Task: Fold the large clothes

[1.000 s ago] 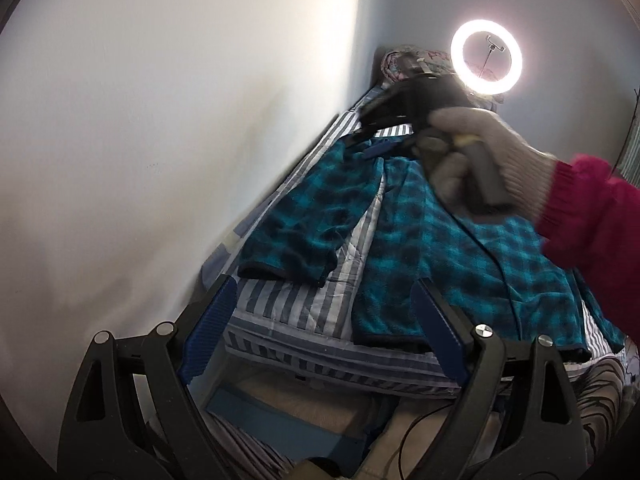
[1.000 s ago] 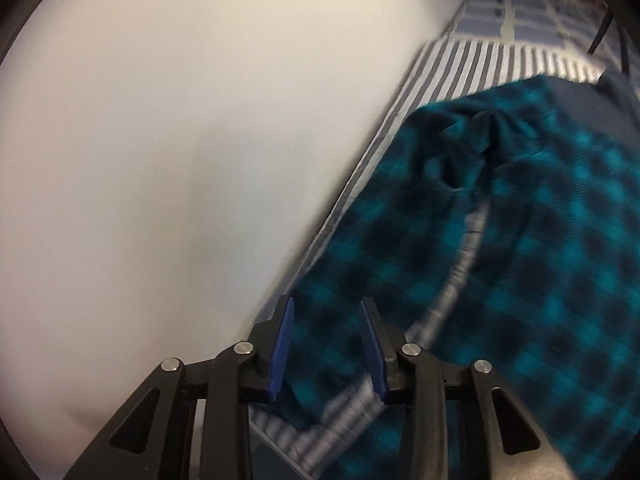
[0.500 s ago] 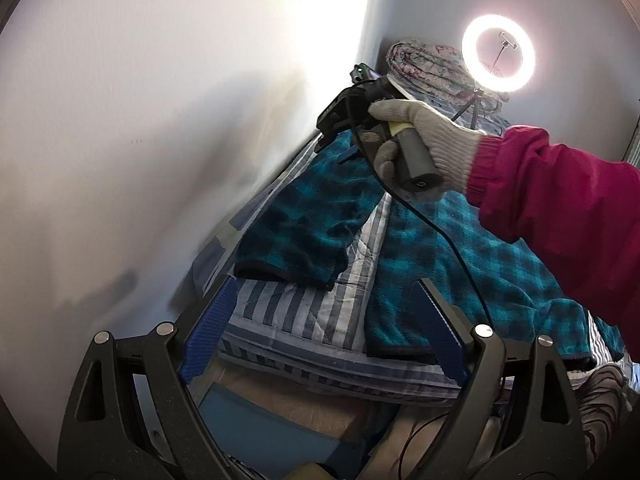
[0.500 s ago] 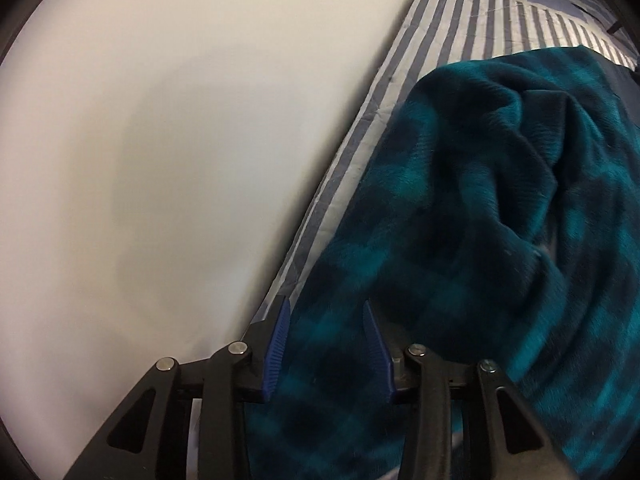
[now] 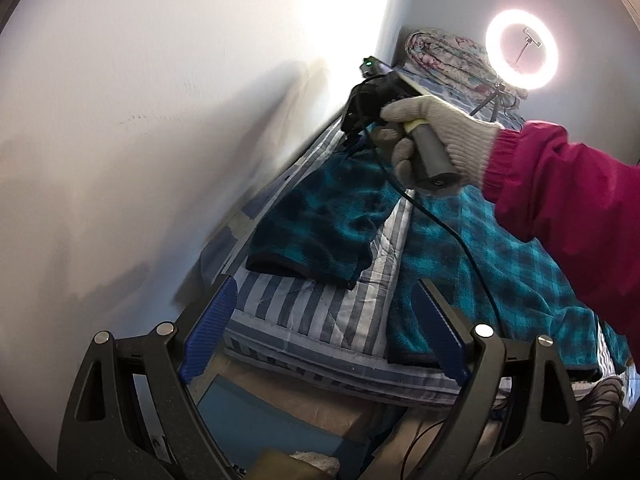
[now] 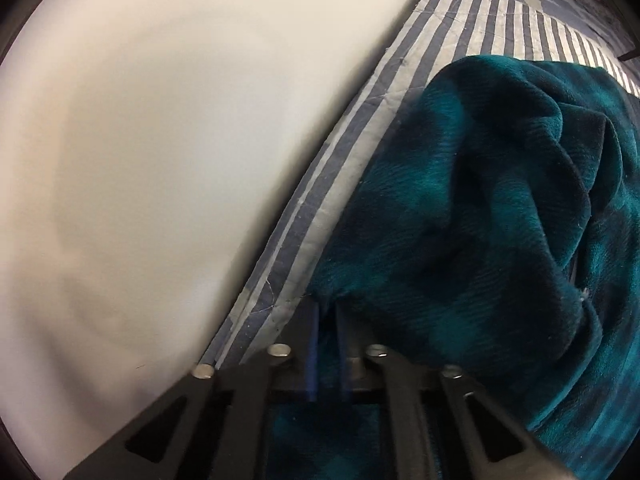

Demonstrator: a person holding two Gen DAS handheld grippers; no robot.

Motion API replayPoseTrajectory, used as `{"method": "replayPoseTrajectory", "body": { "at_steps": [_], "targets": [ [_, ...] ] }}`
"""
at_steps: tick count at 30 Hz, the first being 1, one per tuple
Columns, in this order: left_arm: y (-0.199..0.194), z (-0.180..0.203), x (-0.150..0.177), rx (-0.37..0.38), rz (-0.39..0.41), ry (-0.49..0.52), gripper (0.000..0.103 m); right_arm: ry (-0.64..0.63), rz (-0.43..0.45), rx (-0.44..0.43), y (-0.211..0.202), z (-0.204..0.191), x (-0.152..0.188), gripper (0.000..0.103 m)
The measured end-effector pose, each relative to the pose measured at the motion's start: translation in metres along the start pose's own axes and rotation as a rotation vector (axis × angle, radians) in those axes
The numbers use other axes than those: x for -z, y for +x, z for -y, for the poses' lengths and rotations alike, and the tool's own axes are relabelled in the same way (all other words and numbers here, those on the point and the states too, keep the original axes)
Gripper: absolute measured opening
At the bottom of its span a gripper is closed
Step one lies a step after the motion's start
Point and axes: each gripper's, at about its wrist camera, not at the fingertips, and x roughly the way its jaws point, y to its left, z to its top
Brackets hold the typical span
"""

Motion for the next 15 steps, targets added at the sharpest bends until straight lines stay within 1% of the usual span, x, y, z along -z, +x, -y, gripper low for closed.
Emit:
{"method": "replayPoseTrajectory", "body": {
  "at_steps": [5, 9, 11, 14, 15],
  "targets": [
    [0.003, 0.004, -0.001, -0.003, 0.006, 0.04, 0.091, 0.01, 0.037, -0.086, -0.033, 0.004, 0.012, 0.001],
    [0.006, 0.008, -0.003, -0.011, 0.013, 0.068, 0.091, 0.038, 0.057, -0.167, -0.063, 0.019, 0.026, 0.001],
    [0.006, 0.01, -0.004, -0.013, 0.018, 0.082, 0.091, 0.06, 0.069, -0.229, -0.079, 0.037, 0.035, 0.001],
    [0.007, 0.015, -0.007, -0.014, 0.026, 0.1, 0.091, 0.071, 0.092, -0.265, -0.108, 0.064, 0.056, 0.001],
    [0.007, 0.017, -0.008, -0.012, 0.03, 0.107, 0.091, 0.076, 0.097, -0.274, -0.11, 0.08, 0.063, 0.001]
  ]
}}
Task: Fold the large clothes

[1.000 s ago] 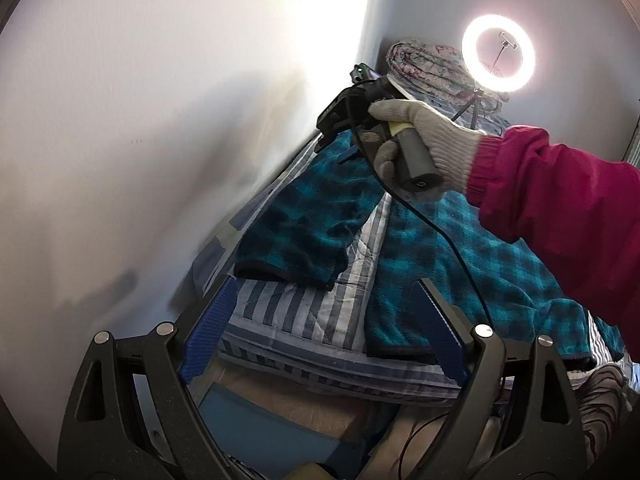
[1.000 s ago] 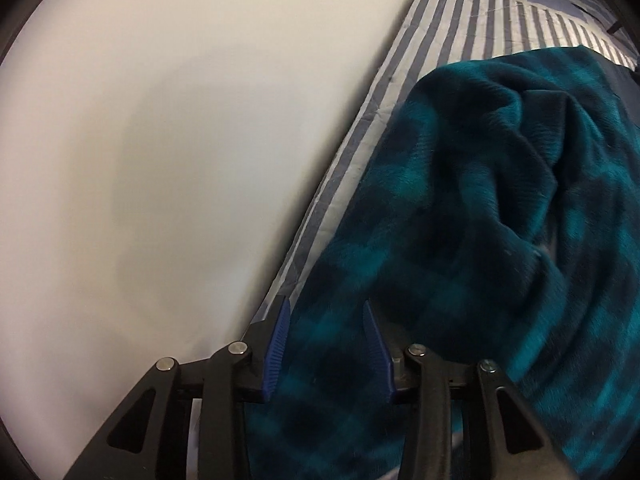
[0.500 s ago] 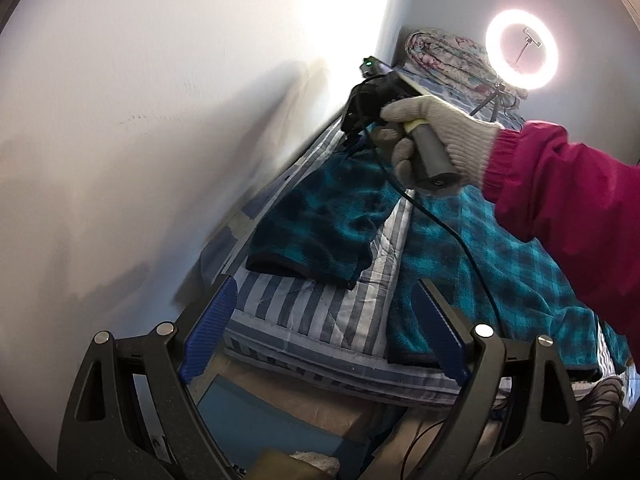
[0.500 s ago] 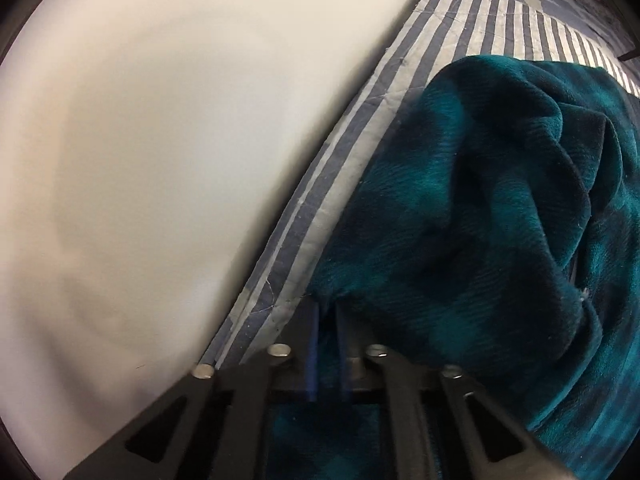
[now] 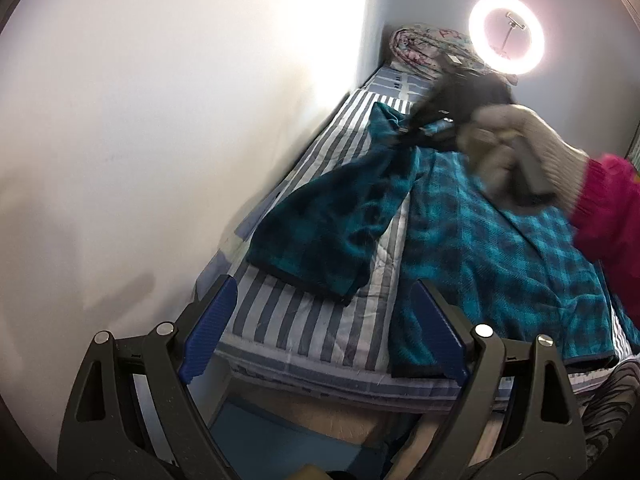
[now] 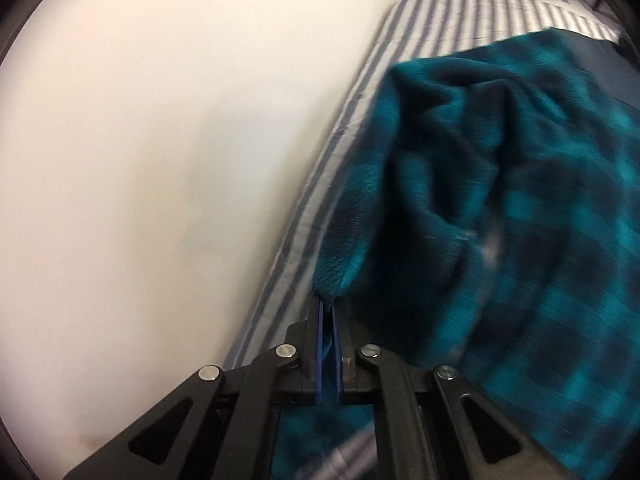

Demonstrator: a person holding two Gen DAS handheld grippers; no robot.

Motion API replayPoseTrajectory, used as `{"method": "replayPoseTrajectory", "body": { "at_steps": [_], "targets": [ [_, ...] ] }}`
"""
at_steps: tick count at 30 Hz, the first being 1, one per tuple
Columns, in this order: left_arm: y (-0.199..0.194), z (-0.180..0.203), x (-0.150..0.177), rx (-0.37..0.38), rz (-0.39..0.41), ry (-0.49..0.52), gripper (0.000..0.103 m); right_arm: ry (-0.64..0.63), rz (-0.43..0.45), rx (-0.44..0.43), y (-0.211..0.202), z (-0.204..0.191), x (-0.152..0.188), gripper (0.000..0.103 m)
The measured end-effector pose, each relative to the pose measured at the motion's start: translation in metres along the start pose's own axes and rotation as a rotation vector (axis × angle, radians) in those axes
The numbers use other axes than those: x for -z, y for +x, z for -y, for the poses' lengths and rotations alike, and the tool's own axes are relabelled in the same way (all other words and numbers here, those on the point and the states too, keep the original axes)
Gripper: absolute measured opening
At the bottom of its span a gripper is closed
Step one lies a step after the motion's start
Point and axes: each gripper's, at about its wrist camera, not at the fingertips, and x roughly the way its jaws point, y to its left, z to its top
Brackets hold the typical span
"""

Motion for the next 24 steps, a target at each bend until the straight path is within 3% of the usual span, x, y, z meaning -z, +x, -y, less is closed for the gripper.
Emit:
{"method": "replayPoseTrajectory", "body": {
  "at_steps": [6, 12, 19, 22, 24],
  "targets": [
    [0.007, 0.012, -0.015, 0.032, 0.015, 0.034, 0.091, 0.09, 0.044, -0.065, -0.065, 0.069, 0.045, 0.001],
    [0.043, 0.02, -0.033, 0.095, -0.046, 0.038, 0.091, 0.202, 0.043, -0.057, -0.088, 0.127, 0.082, 0.001],
    [0.112, 0.013, -0.041, 0.133, -0.185, -0.069, 0.091, 0.193, 0.036, -0.003, -0.095, 0.125, 0.116, 0.001],
    [0.144, 0.014, -0.043, 0.095, -0.23, -0.065, 0.074, 0.147, 0.038, 0.034, -0.106, 0.118, 0.115, 0.001],
    [0.16, 0.016, -0.041, 0.085, -0.255, -0.061, 0.07, 0.123, 0.037, 0.057, -0.095, 0.112, 0.115, 0.001]
  ]
}}
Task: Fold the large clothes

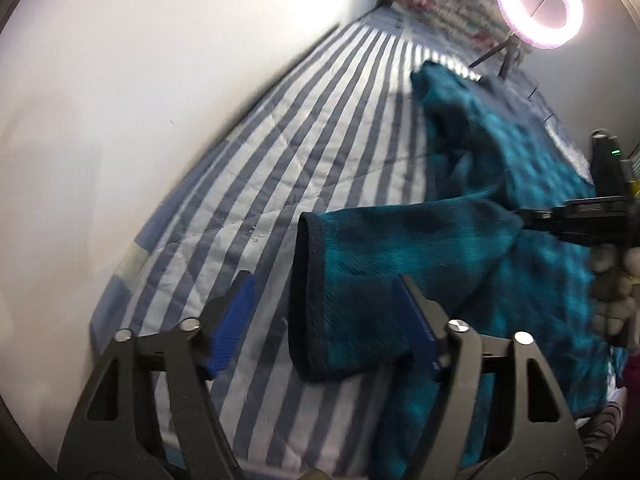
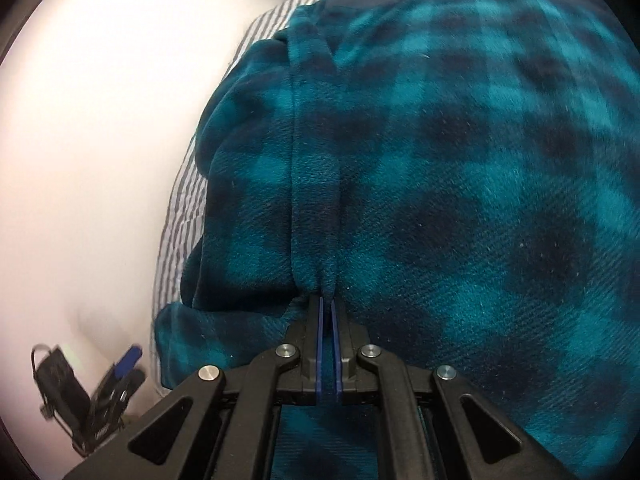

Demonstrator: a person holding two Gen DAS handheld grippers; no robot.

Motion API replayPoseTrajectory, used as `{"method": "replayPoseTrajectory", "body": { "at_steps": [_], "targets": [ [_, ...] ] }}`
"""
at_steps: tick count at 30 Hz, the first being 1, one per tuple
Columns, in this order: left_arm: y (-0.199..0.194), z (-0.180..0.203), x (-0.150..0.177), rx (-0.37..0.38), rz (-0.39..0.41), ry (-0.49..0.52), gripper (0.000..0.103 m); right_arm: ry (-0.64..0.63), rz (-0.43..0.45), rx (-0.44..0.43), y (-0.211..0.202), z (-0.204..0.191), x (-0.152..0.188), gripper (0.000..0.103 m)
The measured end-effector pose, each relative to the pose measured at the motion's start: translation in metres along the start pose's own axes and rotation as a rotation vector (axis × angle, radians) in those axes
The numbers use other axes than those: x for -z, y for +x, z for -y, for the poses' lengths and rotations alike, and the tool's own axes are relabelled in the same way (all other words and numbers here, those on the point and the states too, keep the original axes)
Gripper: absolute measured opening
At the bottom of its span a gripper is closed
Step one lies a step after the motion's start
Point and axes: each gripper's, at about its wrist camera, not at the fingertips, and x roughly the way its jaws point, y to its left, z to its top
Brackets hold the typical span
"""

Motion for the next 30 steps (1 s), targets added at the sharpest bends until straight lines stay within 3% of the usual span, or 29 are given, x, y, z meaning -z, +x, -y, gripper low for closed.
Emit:
{"method": "replayPoseTrajectory", "body": {
  "at_steps": [3, 7, 9, 10, 11, 17, 22, 26, 30],
  "targets": [
    [0.02, -0.007, -0.003, 0.0, -0.028, -0.028, 0.07, -0.026, 0.0, 0.016, -0.003, 0.001, 0.006, 0.001],
    [0.038, -0.014, -0.005, 0.061, -0.049, -0.063, 0.066, -0.024, -0.002, 0.014, 0.003, 0.0, 0.003, 0.001],
    [0.04, -0.014, -0.006, 0.067, -0.032, -0.054, 0.05, -0.02, -0.004, 0.015, 0.012, 0.005, 0.004, 0.001],
    [0.039, -0.013, -0.007, 0.086, -0.031, -0.042, 0.02, -0.019, -0.003, 0.018, 0.028, 0.008, -0.006, 0.001],
    [0.039, -0.013, -0.007, 0.124, -0.043, -0.042, 0.006, -0.02, -0.002, 0.021, 0.027, 0.006, -0.004, 0.001],
    [0.0, -0.002, -0.005, 0.162, 0.038, -0.006, 0.004, -0.011, 0.004, 0.024, 0.018, -0.01, 0.003, 0.001],
    [-0.045, 0.018, 0.008, 0.193, 0.105, 0.08, 0.004, 0.011, 0.021, 0.006, 0.015, 0.022, -0.009, 0.001],
    [-0.08, 0.046, 0.028, 0.208, 0.152, 0.191, 0.004, -0.006, 0.042, 0.025, -0.001, 0.017, -0.005, 0.002],
    [-0.099, 0.069, 0.056, 0.242, 0.147, 0.27, 0.004, 0.005, 0.069, 0.039, -0.024, 0.011, 0.003, 0.008]
  ]
}}
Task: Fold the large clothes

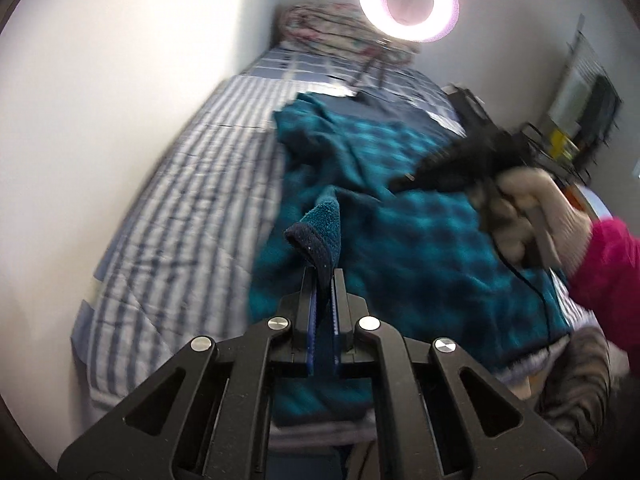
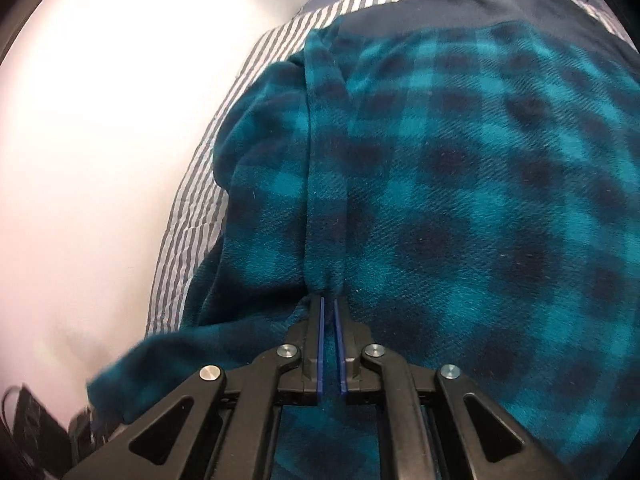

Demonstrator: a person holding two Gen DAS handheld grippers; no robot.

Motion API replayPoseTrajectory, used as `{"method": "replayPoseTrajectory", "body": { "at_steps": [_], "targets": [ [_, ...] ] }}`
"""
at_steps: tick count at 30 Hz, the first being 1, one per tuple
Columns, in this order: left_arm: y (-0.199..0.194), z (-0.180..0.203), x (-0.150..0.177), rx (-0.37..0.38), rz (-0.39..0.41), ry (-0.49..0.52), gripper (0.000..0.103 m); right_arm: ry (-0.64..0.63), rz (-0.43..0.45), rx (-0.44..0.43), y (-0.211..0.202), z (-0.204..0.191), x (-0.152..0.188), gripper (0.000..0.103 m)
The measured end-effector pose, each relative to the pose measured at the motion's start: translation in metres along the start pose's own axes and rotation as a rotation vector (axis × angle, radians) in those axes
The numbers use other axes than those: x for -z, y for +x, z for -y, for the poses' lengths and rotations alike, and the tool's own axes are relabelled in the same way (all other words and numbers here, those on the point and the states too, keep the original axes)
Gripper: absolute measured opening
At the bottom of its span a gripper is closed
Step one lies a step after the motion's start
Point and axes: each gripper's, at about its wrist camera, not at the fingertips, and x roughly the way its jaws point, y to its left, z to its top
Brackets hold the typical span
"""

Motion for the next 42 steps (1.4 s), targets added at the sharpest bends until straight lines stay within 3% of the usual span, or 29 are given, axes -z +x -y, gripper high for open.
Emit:
{"method": "replayPoseTrajectory", "body": {
  "at_steps": [4, 7, 9, 10, 11, 13, 16, 19, 25, 27, 30, 32, 35, 42],
  "targets": [
    [-0.005, 0.036, 0.021, 0.028, -0.039, 0.101, 0.004, 0.026, 0.021, -0.008, -0.015, 0.0, 0.004, 0.03],
    [-0.008, 0.057, 0.036, 0.031, -0.077, 0.176, 0.004, 0.015, 0.019, -0.029, -0.024, -0.001, 0.015, 0.036],
    [-0.008, 0.066, 0.043, 0.039, -0.101, 0.199, 0.01, 0.007, 0.013, -0.043, -0.019, -0.002, 0.017, 0.039],
    [-0.011, 0.068, 0.047, 0.047, -0.107, 0.198, 0.021, 0.003, 0.006, -0.056, -0.021, -0.002, 0.022, 0.039],
    [-0.015, 0.068, 0.049, 0.055, -0.106, 0.188, 0.039, -0.003, -0.004, -0.069, -0.023, -0.004, 0.029, 0.04],
    [-0.025, 0.065, 0.052, 0.063, -0.087, 0.162, 0.049, -0.017, -0.023, -0.085, -0.019, -0.005, 0.039, 0.04],
    [-0.036, 0.05, 0.052, 0.068, -0.073, 0.107, 0.05, -0.031, -0.063, -0.107, -0.012, -0.006, 0.059, 0.04],
    [-0.028, 0.028, 0.05, 0.02, -0.1, 0.038, 0.05, -0.044, -0.103, -0.09, -0.002, -0.006, 0.075, 0.04],
    [0.017, -0.026, 0.049, 0.046, -0.199, -0.233, 0.049, -0.041, -0.149, -0.083, 0.013, -0.002, 0.098, 0.036],
    [0.027, -0.031, 0.048, 0.043, -0.204, -0.262, 0.048, -0.054, -0.154, -0.083, 0.011, -0.003, 0.102, 0.031],
    [0.041, -0.027, 0.048, 0.078, -0.224, -0.267, 0.032, -0.064, -0.152, -0.092, 0.014, -0.005, 0.102, 0.023],
    [0.051, -0.024, 0.049, 0.09, -0.244, -0.273, 0.007, -0.072, -0.151, -0.094, 0.013, -0.007, 0.102, 0.015],
    [0.051, -0.02, 0.048, 0.055, -0.235, -0.26, 0.003, -0.079, -0.149, -0.102, 0.021, -0.019, 0.098, 0.002],
    [0.013, -0.032, 0.051, -0.034, -0.139, -0.254, 0.001, -0.088, -0.12, -0.169, 0.016, -0.035, 0.099, 0.0]
  ]
}}
